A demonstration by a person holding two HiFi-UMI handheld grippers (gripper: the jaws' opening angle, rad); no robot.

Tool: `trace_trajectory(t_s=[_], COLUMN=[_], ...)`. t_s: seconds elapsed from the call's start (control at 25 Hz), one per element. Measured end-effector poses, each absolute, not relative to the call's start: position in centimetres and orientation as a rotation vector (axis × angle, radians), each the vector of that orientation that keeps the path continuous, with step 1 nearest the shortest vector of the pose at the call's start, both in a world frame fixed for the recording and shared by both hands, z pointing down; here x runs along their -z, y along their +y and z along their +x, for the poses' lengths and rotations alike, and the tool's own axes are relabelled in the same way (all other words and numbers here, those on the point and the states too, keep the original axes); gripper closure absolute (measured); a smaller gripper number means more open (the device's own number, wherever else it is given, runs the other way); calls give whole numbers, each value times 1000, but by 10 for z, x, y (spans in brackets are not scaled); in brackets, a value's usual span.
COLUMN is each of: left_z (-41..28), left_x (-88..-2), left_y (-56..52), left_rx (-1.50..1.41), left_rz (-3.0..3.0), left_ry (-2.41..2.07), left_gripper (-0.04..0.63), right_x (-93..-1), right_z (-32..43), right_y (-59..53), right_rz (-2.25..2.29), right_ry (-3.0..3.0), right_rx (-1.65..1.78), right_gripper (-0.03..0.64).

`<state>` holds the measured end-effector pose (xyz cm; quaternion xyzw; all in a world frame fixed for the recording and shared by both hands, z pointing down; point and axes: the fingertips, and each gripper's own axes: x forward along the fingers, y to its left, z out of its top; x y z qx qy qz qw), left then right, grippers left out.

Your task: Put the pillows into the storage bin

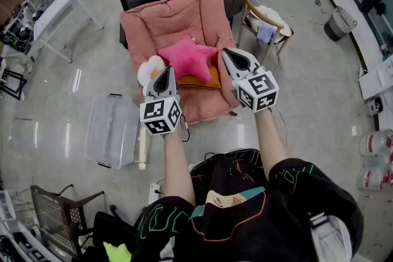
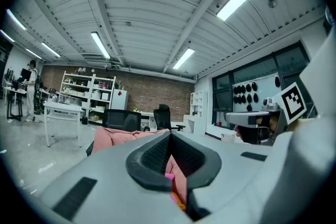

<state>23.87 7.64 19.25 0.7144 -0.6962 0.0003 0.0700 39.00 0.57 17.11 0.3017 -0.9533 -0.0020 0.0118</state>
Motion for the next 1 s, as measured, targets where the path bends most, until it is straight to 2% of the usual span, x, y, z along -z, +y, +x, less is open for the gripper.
trace_trajectory(t_s=[0.28,0.6,1.0], left_z=[244,216,173], left_x=[-202,-238,-343], left_y=[72,74,-21], left_rx=[-2,21,-13], left_rz=[2093,1939,1889], left_ry=[-2121,-2136,-1892], left_gripper=[601,601,601], right_x=[-183,-235,-333], right_z=[393,379,342], right_y=[-18,-44,-114], right_rz=[931,878,937], right_ry=[-2989,-2895,-2684], right_rx=[-128,-315,-462], right_gripper=[624,624,624])
